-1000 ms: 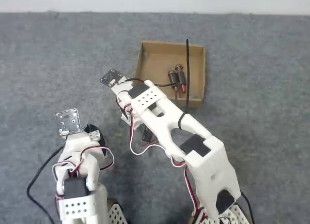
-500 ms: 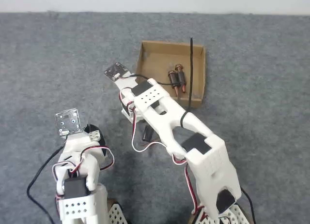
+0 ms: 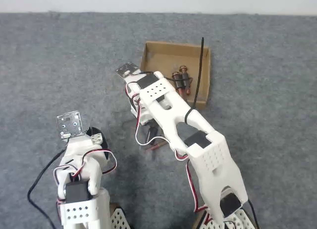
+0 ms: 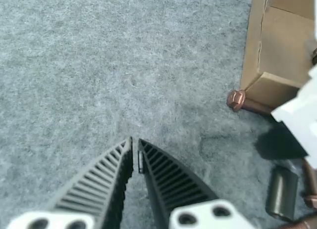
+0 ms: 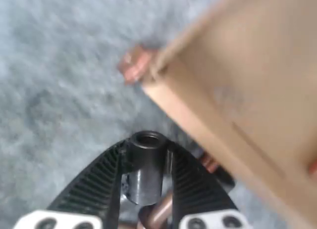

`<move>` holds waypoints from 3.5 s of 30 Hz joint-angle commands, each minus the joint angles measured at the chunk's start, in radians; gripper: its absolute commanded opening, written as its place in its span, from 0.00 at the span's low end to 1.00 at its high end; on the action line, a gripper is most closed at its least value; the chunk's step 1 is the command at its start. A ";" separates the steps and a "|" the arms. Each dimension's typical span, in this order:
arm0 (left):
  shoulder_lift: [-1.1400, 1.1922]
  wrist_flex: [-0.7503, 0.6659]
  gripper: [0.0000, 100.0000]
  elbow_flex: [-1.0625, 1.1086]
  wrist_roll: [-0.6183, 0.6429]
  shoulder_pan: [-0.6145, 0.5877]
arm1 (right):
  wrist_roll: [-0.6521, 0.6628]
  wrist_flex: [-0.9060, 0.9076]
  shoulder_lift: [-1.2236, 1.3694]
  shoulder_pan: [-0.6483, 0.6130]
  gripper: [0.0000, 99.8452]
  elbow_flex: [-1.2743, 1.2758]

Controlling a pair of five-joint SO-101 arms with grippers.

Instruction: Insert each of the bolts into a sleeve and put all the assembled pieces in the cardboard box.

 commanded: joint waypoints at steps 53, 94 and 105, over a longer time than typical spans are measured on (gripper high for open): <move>-0.020 -0.003 0.01 -0.013 -0.011 0.005 | 0.222 -0.401 -1.277 0.886 0.01 1.527; 1.108 -0.219 0.06 -0.808 0.397 0.654 | 0.222 -0.421 -1.270 0.885 0.01 1.531; 1.476 -0.272 0.12 -0.912 0.396 0.658 | 0.224 -0.432 -1.270 0.885 0.01 1.531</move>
